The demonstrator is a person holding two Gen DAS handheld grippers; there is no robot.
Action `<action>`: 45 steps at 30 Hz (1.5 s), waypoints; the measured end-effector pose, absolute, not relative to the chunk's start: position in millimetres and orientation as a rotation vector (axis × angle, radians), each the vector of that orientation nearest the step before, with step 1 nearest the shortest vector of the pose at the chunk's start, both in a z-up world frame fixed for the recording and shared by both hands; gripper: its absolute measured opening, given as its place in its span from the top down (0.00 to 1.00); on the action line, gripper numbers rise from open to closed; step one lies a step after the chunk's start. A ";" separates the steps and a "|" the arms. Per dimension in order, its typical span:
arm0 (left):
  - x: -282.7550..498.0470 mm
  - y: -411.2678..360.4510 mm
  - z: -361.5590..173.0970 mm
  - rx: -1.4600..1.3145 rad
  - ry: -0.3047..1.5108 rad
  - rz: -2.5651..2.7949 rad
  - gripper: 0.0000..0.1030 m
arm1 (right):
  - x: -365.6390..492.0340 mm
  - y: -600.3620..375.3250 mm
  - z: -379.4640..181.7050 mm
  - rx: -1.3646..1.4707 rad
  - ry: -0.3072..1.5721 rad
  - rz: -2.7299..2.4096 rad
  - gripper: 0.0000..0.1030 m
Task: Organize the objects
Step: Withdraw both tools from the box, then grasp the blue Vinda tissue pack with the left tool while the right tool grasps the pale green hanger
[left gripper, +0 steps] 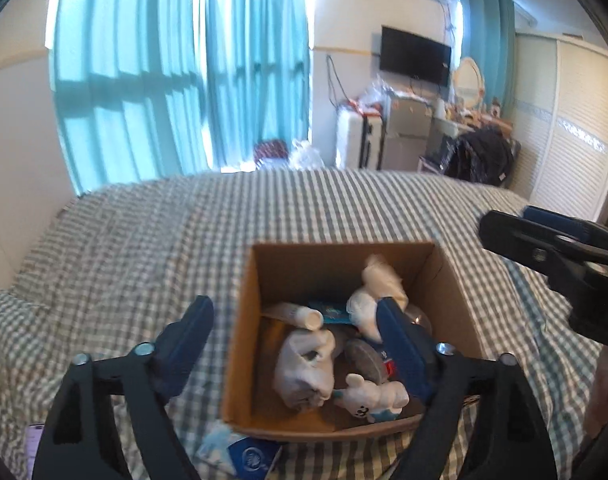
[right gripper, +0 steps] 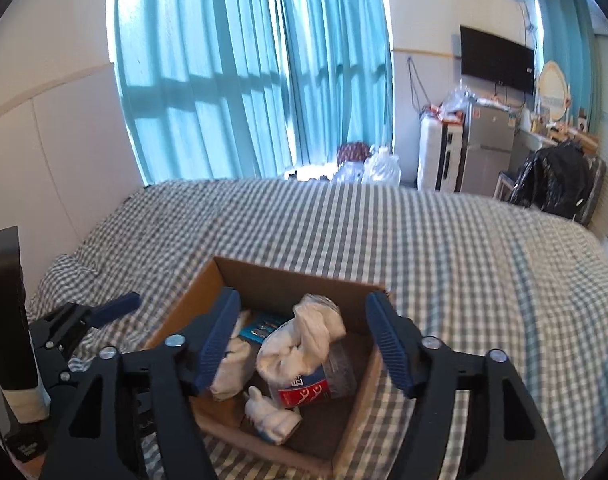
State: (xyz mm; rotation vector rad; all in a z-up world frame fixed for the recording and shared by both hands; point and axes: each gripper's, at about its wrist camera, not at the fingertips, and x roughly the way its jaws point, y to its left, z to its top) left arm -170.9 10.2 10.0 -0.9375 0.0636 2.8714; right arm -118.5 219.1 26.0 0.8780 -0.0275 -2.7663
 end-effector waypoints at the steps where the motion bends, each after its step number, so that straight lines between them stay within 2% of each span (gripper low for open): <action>1: -165.4 8.0 15.7 -0.923 0.064 2.883 0.11 | -111.6 218.8 33.4 0.861 -0.020 -2.775 0.22; 3: -154.5 2.1 26.6 -0.886 0.066 2.922 0.02 | -94.5 222.2 48.0 0.817 -0.014 -2.802 0.11; 7: -139.5 -7.9 37.5 -0.825 0.096 2.990 0.00 | -65.6 227.6 68.2 0.766 -0.009 -2.856 0.00; 18: -108.1 -29.1 26.3 -0.875 0.128 3.001 0.00 | -24.5 229.3 56.1 0.821 0.006 -2.888 0.00; 24: -98.2 -41.4 -0.3 -0.946 0.064 2.971 0.00 | -8.3 214.6 31.1 0.861 -0.001 -2.861 0.00; 38: -99.8 -64.5 -96.5 -1.192 0.034 2.932 0.00 | -13.9 169.1 -89.6 1.216 0.083 -2.747 0.00; 45: -102.3 -74.7 -112.7 -1.263 0.025 2.945 0.00 | -27.7 147.9 -137.6 1.376 0.088 -2.670 0.00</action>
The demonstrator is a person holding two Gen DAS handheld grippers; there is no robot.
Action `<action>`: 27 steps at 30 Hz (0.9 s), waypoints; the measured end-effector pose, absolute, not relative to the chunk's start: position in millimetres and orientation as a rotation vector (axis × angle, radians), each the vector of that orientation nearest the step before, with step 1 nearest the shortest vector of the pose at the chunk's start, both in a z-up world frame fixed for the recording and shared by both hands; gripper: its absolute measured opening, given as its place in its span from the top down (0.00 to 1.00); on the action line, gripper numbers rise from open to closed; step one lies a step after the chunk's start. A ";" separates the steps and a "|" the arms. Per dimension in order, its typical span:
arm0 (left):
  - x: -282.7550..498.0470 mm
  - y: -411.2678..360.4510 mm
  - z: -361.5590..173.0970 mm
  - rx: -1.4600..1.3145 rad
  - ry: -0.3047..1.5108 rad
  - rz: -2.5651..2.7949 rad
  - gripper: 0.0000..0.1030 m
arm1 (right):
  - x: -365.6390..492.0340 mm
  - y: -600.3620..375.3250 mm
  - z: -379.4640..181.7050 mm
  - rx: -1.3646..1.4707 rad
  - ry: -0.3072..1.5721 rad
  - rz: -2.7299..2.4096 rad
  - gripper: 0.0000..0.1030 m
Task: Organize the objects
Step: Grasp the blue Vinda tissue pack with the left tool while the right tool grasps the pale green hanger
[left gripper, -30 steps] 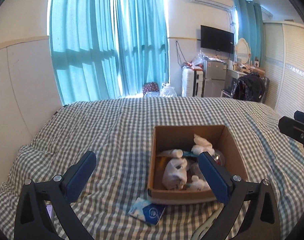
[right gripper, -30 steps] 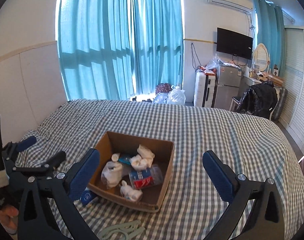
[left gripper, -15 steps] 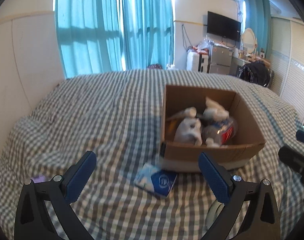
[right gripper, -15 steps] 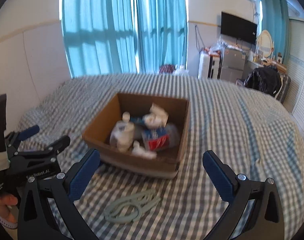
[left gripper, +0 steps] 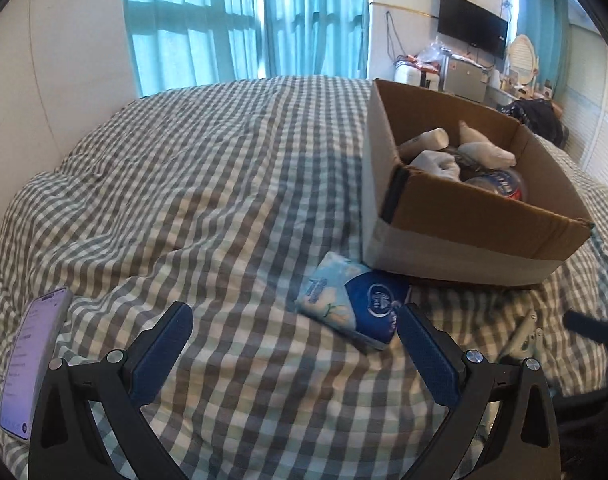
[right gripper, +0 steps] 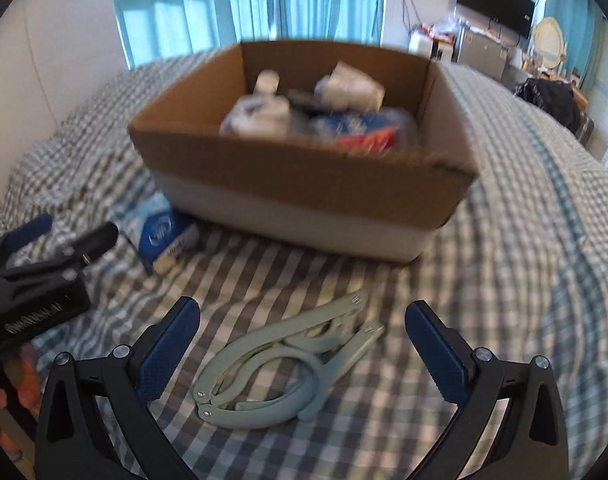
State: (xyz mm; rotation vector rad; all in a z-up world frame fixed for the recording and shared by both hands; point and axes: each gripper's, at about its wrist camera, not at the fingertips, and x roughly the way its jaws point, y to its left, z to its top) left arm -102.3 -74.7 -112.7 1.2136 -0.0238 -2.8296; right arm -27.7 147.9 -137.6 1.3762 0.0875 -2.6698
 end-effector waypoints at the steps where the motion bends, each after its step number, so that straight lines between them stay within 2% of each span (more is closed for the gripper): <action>1: -102.1 -73.3 -113.3 1.211 -0.045 -2.821 0.00 | -29.9 144.4 -144.5 1.400 0.091 -2.649 0.00; 5: -100.7 -67.6 -115.0 1.213 -0.091 -2.829 0.00 | -35.6 136.3 -171.6 1.493 0.041 -2.564 0.00; 8: -103.5 -62.8 -120.4 1.234 -0.143 -2.813 0.00 | -33.3 127.5 -178.4 1.464 0.147 -2.589 0.01; 10: -104.7 -60.3 -124.0 1.245 -0.163 -2.808 0.00 | -30.6 125.6 -179.9 1.452 0.206 -2.586 0.08; 12: -105.2 -56.8 -127.7 1.259 -0.171 -2.811 0.00 | -27.6 127.5 -179.8 1.433 0.244 -2.575 0.20; 16: -106.7 -51.1 -135.7 1.288 -0.177 -2.806 0.00 | -17.2 136.0 -178.9 1.396 0.285 -2.534 0.31; 18: -107.8 -46.6 -139.6 1.303 -0.172 -2.800 0.00 | -11.7 141.8 -175.2 1.388 0.291 -2.529 0.44; 22: -112.6 -37.0 -144.1 1.321 -0.149 -2.782 0.00 | 2.4 158.4 -165.5 1.375 0.331 -2.538 0.62; 24: -117.6 -31.8 -145.7 1.320 -0.131 -2.775 0.00 | 5.7 169.1 -160.9 1.368 0.342 -2.548 0.82; 27: -127.4 -24.8 -151.9 1.318 -0.108 -2.760 0.00 | 8.4 182.9 -158.9 1.375 0.379 -2.578 0.86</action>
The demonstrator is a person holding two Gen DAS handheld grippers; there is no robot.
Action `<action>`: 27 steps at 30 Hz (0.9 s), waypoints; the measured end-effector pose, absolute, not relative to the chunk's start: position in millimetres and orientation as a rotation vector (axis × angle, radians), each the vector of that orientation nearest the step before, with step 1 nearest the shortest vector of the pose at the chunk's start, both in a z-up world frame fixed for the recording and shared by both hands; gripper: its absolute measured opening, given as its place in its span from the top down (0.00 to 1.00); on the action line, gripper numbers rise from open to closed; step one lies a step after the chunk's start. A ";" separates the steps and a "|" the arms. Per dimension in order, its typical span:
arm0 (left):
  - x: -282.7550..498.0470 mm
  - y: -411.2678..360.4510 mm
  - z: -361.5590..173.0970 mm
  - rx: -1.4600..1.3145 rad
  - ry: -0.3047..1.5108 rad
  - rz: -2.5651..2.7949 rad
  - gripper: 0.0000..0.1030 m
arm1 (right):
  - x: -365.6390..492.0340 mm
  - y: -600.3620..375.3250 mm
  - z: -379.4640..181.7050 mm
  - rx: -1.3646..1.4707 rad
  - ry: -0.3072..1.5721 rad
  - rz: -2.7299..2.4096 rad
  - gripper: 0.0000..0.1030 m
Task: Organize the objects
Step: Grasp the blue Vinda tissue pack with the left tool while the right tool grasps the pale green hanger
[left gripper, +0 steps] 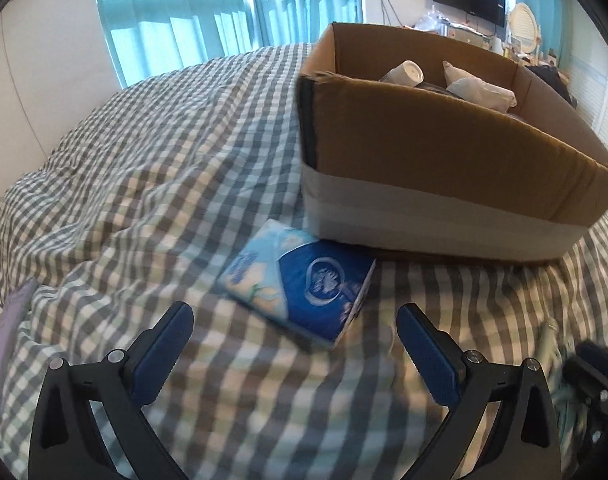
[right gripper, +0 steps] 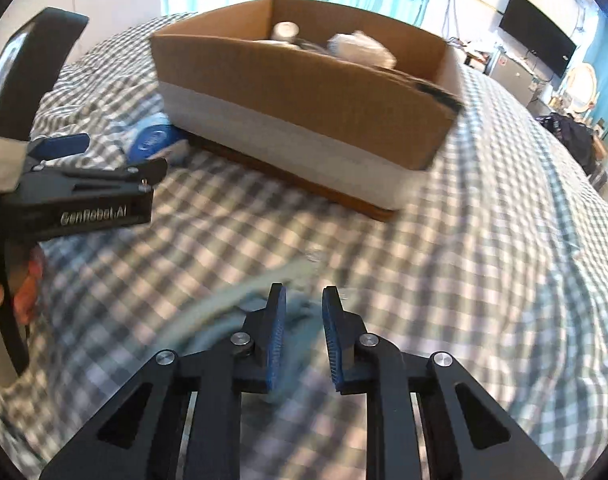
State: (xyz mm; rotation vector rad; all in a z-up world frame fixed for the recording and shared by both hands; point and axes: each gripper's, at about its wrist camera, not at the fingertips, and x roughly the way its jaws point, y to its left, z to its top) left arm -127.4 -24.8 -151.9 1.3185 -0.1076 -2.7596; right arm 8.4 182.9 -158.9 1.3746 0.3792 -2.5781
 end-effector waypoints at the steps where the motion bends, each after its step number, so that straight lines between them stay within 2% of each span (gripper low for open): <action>1: -131.9 -23.1 -154.0 1.318 -0.100 -2.746 0.00 | 7.0 188.1 -159.9 1.388 0.371 -2.578 0.86; 5: -145.6 -18.7 -159.5 1.294 -0.095 -2.707 0.00 | 0.2 204.7 -159.4 1.421 0.162 -2.562 0.86; 10: -160.1 -27.8 -174.0 1.359 -0.023 -2.697 0.03 | 1.8 210.4 -157.7 1.428 0.157 -2.564 0.78; 12: -158.0 -36.2 -173.0 1.364 0.048 -2.716 0.09 | -1.6 206.7 -159.7 1.429 0.119 -2.563 0.62; 13: -157.0 -38.8 -172.2 1.363 0.066 -2.718 0.15 | -1.4 208.3 -159.1 1.428 0.109 -2.570 0.60; 16: -151.5 -43.2 -169.8 1.368 0.089 -2.733 0.19 | 0.1 211.3 -155.4 1.428 0.081 -2.575 0.51; 17: -148.8 -43.9 -169.1 1.368 0.077 -2.735 0.24 | 0.5 211.4 -154.6 1.431 0.057 -2.568 0.45; 18: -145.6 -43.9 -168.1 1.374 0.062 -2.736 0.24 | 0.8 207.1 -155.3 1.436 0.030 -2.554 0.39; 20: -138.3 -45.2 -164.6 1.381 0.051 -2.742 0.25 | 4.3 204.7 -153.9 1.446 -0.001 -2.520 0.38; 26: -110.4 -61.9 -149.2 1.368 0.101 -2.755 0.26 | 11.4 188.0 -158.6 1.497 0.060 -2.474 0.37; 27: -104.2 -64.8 -146.4 1.363 0.114 -2.760 0.26 | 11.4 185.4 -158.0 1.499 0.064 -2.481 0.34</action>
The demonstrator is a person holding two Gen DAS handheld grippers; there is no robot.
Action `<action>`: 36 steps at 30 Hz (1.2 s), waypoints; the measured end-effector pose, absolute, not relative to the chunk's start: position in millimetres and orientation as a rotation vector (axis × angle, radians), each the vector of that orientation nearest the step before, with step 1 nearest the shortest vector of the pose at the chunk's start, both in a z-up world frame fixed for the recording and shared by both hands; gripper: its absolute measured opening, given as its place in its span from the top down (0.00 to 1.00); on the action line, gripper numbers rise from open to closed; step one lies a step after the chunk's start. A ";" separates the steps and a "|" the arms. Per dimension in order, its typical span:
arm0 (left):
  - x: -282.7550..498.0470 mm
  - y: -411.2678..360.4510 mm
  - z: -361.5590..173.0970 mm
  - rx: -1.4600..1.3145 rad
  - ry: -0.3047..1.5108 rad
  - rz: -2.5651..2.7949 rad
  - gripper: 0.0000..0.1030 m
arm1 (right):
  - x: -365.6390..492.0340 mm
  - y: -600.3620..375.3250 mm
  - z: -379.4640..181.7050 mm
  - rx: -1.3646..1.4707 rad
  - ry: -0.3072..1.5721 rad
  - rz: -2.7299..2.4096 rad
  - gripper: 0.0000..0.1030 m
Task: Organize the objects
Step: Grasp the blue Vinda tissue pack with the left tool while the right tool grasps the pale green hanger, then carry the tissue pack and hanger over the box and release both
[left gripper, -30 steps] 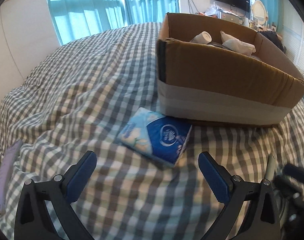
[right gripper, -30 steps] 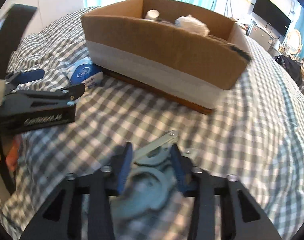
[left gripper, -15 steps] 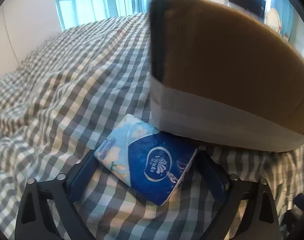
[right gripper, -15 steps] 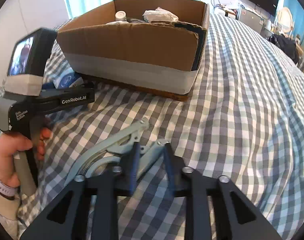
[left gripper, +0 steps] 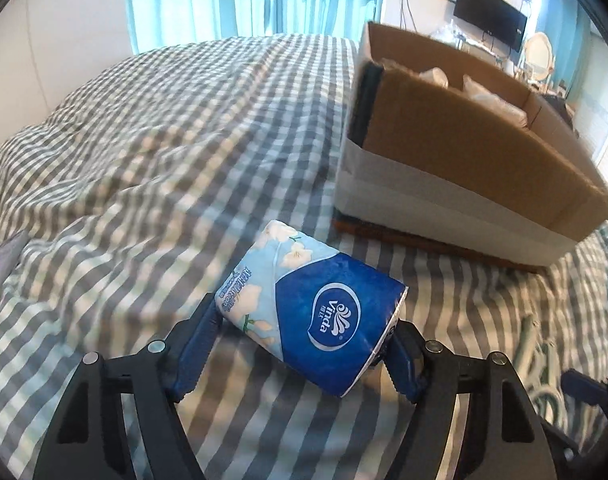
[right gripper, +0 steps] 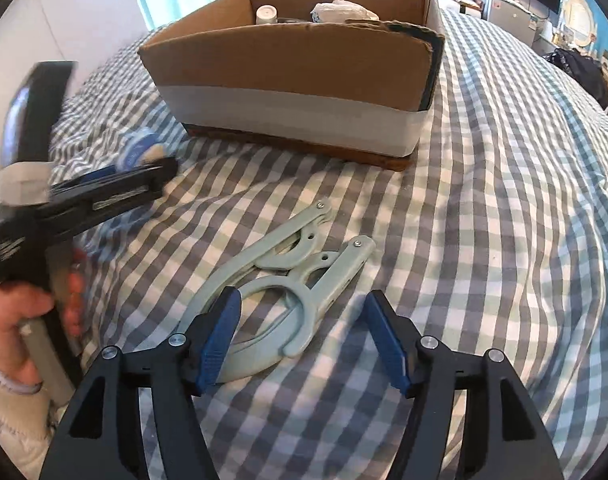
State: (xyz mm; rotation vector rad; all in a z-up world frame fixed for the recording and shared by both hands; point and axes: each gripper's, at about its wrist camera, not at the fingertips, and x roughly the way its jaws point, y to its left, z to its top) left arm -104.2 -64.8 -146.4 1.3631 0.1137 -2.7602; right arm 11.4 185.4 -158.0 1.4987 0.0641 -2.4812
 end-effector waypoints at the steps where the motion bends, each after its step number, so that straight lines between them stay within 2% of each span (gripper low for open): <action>1: -98.6 -67.0 -144.4 1.363 0.120 -2.761 0.26 | 10.0 184.1 -157.8 1.502 0.057 -2.479 0.29; 2: -92.9 -68.4 -143.1 1.360 0.122 -2.761 0.26 | 7.8 181.6 -159.3 1.518 0.035 -2.459 0.21; 3: -87.5 -69.5 -141.7 1.354 0.126 -2.763 0.26 | 5.6 178.7 -162.8 1.539 0.028 -2.446 0.20; 5: -78.8 -70.9 -141.5 1.357 0.134 -2.767 0.26 | 3.2 174.8 -169.3 1.551 0.025 -2.453 0.19; 7: -76.9 -75.9 -142.8 1.357 0.130 -2.772 0.26 | 3.6 171.3 -170.8 1.536 0.026 -2.472 0.23; 8: -75.9 -75.3 -142.7 1.357 0.121 -2.775 0.26 | 3.3 172.3 -171.0 1.524 0.034 -2.476 0.34; 9: -75.4 -70.2 -141.6 1.360 0.111 -2.777 0.26 | 3.8 171.9 -170.1 1.505 0.040 -2.471 0.41; 10: -71.9 -60.9 -141.4 1.362 0.100 -2.780 0.26 | 5.6 167.8 -167.7 1.491 0.049 -2.470 0.43; 11: -73.5 -56.1 -141.5 1.363 0.087 -2.784 0.26 | 5.9 165.4 -165.5 1.482 0.060 -2.468 0.51; 12: -73.3 -54.7 -140.4 1.360 0.075 -2.790 0.26 | 7.1 164.2 -162.8 1.462 0.045 -2.461 0.62; 13: -72.9 -54.6 -139.5 1.361 0.069 -2.796 0.26 | 8.6 163.6 -160.7 1.445 0.029 -2.459 0.68; 14: -70.6 -52.1 -138.9 1.362 0.068 -2.800 0.26 | 10.5 162.5 -157.1 1.421 0.013 -2.451 0.80; 18: -61.9 -51.9 -138.1 1.380 0.121 -2.811 0.26 | 21.5 157.6 -141.3 1.347 0.054 -2.461 0.92; 28: -39.2 -34.8 -116.1 1.351 0.117 -2.857 0.26 | 42.7 160.5 -119.7 1.256 0.075 -2.488 0.92; 36: -23.5 -18.4 -74.8 1.237 0.109 -2.936 0.26 | 59.9 177.7 -76.4 1.118 0.089 -2.588 0.92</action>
